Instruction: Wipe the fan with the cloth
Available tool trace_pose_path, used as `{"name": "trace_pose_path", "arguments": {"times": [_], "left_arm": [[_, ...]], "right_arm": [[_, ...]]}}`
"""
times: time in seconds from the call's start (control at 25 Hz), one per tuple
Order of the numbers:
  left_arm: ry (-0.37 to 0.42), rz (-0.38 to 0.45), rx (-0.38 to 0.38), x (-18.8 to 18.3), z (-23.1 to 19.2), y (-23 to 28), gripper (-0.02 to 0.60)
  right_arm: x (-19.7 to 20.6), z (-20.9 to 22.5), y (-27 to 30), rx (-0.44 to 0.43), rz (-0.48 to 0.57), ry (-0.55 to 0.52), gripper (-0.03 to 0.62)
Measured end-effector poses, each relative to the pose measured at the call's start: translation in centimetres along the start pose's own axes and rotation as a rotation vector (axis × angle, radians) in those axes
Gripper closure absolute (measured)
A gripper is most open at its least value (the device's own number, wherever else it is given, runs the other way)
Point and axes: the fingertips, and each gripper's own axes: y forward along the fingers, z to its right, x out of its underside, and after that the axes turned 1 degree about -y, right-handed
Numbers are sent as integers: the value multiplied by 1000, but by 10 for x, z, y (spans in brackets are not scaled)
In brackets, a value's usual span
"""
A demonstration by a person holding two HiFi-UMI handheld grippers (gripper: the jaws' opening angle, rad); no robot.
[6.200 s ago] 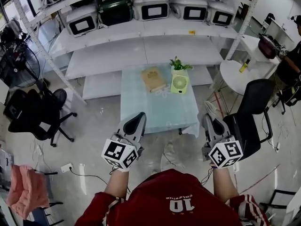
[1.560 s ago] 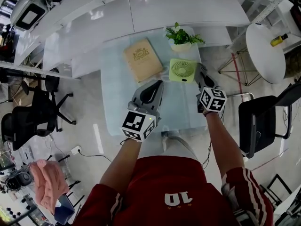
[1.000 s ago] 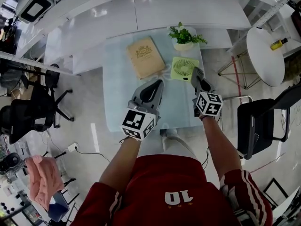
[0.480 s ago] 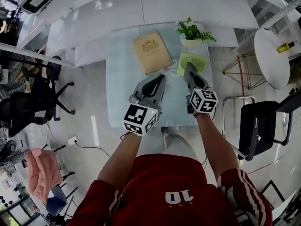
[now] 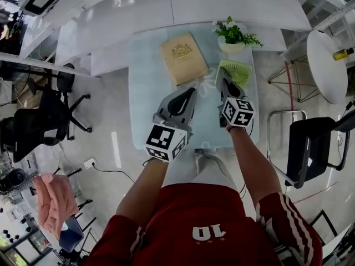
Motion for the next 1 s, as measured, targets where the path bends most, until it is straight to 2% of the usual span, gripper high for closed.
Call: {"name": "trace_pose_path", "arguments": {"times": [0.44,1.0], "left_arm": [[-3,-3,-12,3,-2,-7,582],[5,3,6,0,15,6,581]], "right_arm": [[-3,9,3,21,1,-38,574],[-5,45,-21,71,12,-40,574]]}}
